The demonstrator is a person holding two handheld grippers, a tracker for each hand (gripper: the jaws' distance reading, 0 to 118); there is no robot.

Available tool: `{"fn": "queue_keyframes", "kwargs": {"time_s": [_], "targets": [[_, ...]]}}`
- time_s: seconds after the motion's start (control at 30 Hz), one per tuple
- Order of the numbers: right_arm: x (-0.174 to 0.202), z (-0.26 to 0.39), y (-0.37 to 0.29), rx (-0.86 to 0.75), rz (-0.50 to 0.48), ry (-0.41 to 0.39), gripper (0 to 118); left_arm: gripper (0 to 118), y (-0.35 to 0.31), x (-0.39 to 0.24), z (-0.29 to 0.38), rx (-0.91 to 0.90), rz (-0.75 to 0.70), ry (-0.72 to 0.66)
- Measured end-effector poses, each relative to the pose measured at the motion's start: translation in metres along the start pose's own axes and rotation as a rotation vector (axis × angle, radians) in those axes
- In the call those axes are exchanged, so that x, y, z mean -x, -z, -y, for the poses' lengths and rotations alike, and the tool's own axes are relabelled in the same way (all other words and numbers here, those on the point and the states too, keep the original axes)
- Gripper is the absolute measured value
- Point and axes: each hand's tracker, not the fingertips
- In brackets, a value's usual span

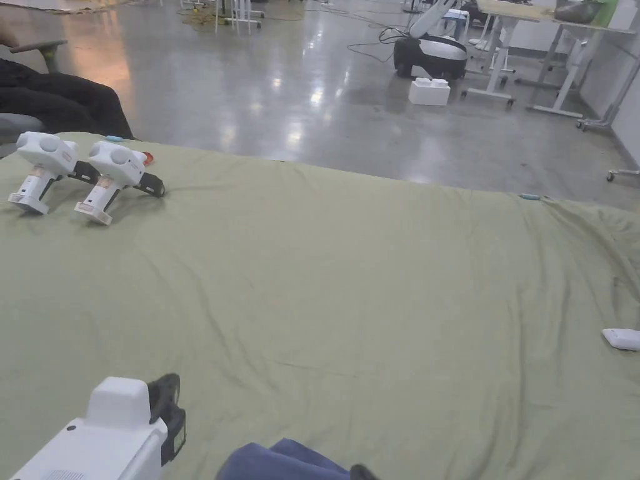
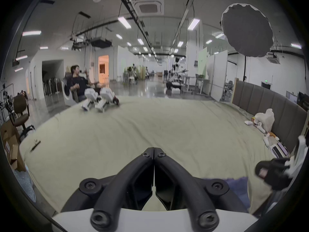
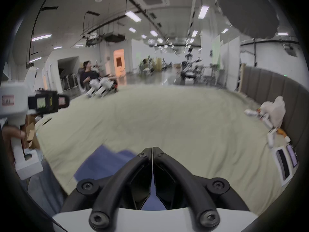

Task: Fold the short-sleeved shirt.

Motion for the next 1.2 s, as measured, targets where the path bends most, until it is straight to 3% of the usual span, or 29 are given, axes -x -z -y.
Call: {"fn": "queue_keyframes", "kwargs": {"time_s": [0.17, 0.23, 0.3, 0.37, 0.43, 0.5, 0.8, 0.87, 0.9, 0.97, 1.07, 1.13, 1.2], "targets": [[0.009, 0.031, 0.03, 0.1, 0.037, -0.032, 1, 2, 0.001, 0.026, 0.019, 0.141, 0.088, -0.129], [0.0, 0.04, 0.037, 0.132, 0.071, -0.013, 1, 9, 0.005, 0.039, 0.023, 0.192, 0.155, -0.196], [-0.009, 0.045, 0.04, 0.137, 0.067, 0.012, 1, 28, 0.011, 0.051, 0.027, 0.259, 0.246, -0.267], [-0.016, 0.049, 0.04, 0.135, 0.063, 0.026, 1, 65, 0.023, 0.06, 0.029, 0.353, 0.359, -0.316], [-0.015, 0.049, 0.041, 0.134, 0.059, 0.009, 1, 91, 0.034, 0.065, 0.033, 0.408, 0.458, -0.353], [-0.013, 0.049, 0.04, 0.133, 0.06, 0.006, 1, 99, 0.05, 0.068, 0.035, 0.474, 0.541, -0.378], [-0.016, 0.047, 0.039, 0.144, 0.051, 0.016, 1, 97, 0.125, 0.049, 0.069, 0.781, 0.767, -0.498], [-0.017, 0.047, 0.04, 0.147, 0.048, 0.019, 1, 93, 0.134, 0.048, 0.076, 0.747, 0.807, -0.484], [-0.016, 0.046, 0.039, 0.147, 0.047, 0.019, 1, 89, 0.136, 0.049, 0.075, 0.72, 0.828, -0.515], [-0.017, 0.045, 0.038, 0.151, 0.045, 0.028, 1, 68, 0.136, 0.045, 0.074, 0.736, 0.786, -0.592], [-0.018, 0.042, 0.036, 0.148, 0.039, 0.037, 1, 58, 0.14, 0.052, 0.081, 0.729, 0.801, -0.612], [-0.017, 0.041, 0.034, 0.138, 0.037, 0.03, 1, 41, 0.138, 0.057, 0.083, 0.714, 0.789, -0.604], [-0.015, 0.041, 0.034, 0.12, 0.043, 0.011, 1, 33, 0.134, 0.061, 0.084, 0.694, 0.785, -0.605]]}}
